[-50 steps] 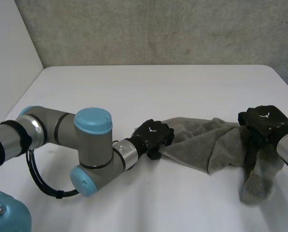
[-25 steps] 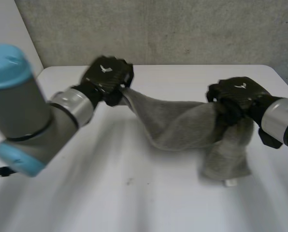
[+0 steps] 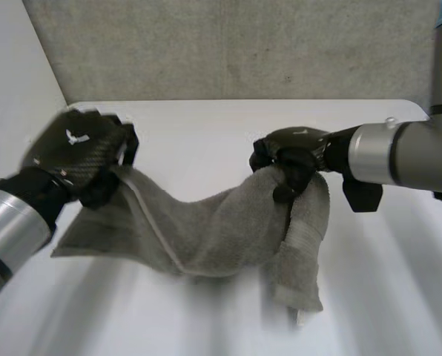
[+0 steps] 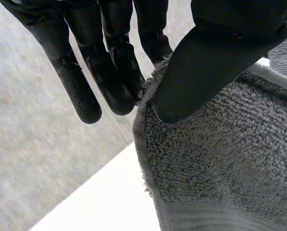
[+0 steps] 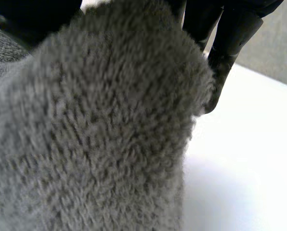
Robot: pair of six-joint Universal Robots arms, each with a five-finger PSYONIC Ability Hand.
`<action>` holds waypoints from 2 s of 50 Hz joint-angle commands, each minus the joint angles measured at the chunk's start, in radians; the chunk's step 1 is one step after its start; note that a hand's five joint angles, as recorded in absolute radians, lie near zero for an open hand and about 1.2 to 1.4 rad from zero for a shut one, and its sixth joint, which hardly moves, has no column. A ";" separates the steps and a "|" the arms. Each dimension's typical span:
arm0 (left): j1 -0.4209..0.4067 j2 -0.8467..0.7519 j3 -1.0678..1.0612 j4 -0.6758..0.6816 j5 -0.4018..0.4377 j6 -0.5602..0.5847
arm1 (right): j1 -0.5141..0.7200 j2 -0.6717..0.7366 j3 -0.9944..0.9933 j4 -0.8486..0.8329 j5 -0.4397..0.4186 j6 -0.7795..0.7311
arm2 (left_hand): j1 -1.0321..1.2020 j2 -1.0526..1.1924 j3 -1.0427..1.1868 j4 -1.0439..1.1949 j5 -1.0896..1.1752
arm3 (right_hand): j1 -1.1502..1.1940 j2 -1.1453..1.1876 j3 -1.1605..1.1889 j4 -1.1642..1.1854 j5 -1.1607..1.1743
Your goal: Fold the towel.
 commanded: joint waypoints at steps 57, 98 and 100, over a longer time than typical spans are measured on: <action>-0.043 -0.640 0.323 0.249 -0.133 -0.015 | 0.354 -0.030 0.650 -0.929 0.669 -0.189 | 0.199 0.179 0.180 0.179 0.190 | -1.047 -1.059 -1.091 -1.109 -1.066; -0.041 -0.688 0.870 0.355 -0.260 -0.019 | 0.213 0.153 -0.524 -0.744 0.516 -0.390 | 0.199 0.179 0.180 0.179 0.190 | 0.109 0.097 0.065 0.047 0.090; -0.046 -0.666 0.902 0.365 -0.297 -0.036 | 0.190 0.150 -0.564 -0.763 0.491 -0.383 | 0.199 0.179 0.180 0.179 0.190 | 0.109 0.097 0.065 0.047 0.090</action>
